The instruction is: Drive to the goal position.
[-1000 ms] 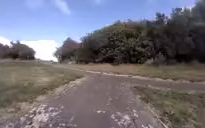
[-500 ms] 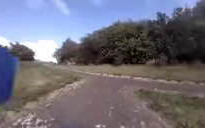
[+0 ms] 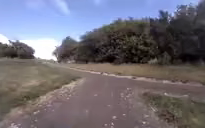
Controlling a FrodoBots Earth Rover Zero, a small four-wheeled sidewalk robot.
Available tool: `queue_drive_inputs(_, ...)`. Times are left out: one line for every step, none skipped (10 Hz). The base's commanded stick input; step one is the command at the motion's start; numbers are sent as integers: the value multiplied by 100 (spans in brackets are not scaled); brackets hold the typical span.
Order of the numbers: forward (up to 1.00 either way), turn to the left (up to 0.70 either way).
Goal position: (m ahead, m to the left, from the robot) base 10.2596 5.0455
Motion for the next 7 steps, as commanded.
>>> queue_drive_inputs(70, 0)
queue_drive_inputs(70, 0)
queue_drive_inputs(70, 0)
queue_drive_inputs(70, 0)
queue_drive_inputs(70, 0)
queue_drive_inputs(70, 0)
queue_drive_inputs(70, 0)
